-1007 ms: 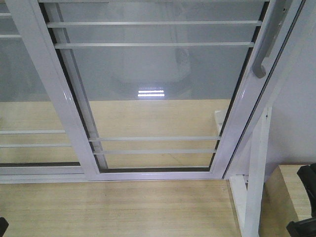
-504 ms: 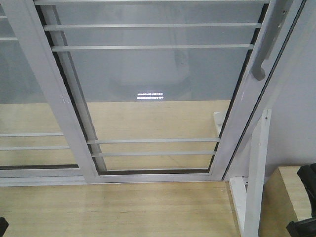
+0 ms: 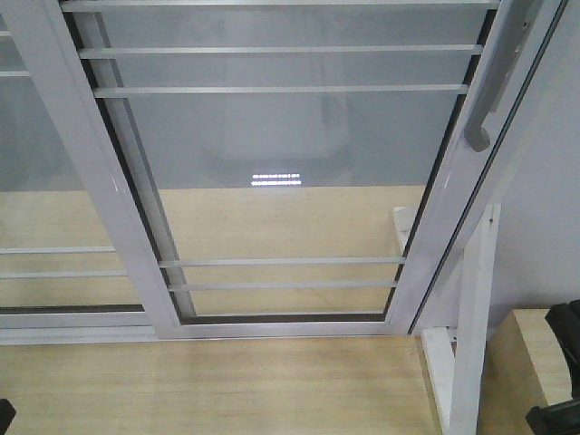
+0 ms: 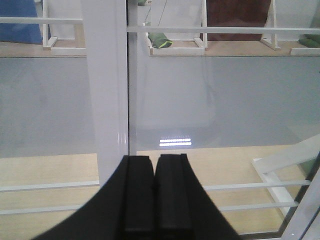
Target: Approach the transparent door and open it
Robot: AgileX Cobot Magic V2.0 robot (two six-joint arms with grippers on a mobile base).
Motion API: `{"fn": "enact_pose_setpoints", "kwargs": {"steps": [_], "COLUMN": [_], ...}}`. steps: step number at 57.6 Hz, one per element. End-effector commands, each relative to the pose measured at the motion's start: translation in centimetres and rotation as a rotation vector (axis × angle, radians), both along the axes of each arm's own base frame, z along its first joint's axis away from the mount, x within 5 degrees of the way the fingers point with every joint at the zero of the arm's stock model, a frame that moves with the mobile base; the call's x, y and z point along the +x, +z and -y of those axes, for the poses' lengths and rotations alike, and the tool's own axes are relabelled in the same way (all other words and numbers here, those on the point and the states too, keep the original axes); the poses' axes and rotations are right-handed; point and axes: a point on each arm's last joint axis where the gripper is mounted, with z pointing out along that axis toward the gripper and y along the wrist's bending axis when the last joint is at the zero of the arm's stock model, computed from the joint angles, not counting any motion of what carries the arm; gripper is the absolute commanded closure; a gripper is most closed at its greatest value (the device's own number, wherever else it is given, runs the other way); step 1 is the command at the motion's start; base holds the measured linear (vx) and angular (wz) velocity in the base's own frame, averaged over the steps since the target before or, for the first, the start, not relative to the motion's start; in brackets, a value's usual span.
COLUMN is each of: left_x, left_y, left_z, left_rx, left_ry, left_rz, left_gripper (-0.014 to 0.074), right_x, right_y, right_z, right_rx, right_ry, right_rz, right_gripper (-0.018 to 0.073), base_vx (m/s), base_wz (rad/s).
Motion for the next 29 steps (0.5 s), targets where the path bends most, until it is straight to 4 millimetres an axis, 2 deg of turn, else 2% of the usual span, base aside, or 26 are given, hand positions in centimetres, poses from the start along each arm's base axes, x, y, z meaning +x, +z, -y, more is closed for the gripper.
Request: {"fn": "enact_pose_setpoints", "kwargs": {"steps": [1, 29], "left_x": [0.12, 0.12], "left_y": [-0.17, -0.17], "left_z": [-0.07, -0.06], "left_rx": [-0.020, -0.020], "left_ry": [0.012, 0.009], "left_rz": [0.063, 0.063], "left_gripper": [0.0598, 0.0598], "right_x": [0.02, 0.09], "right_y": [0.33, 0.29], "right_z": [0.09, 0.07], "right_rx": [0.011, 0.010], "right_ry": [-0.012, -0.012], "right_rz": [0.080, 0.072], "right_gripper": [0.0559, 0.0559], "base_vx": [0.06, 0.01], "base_wz": [0.00, 0.01]}}
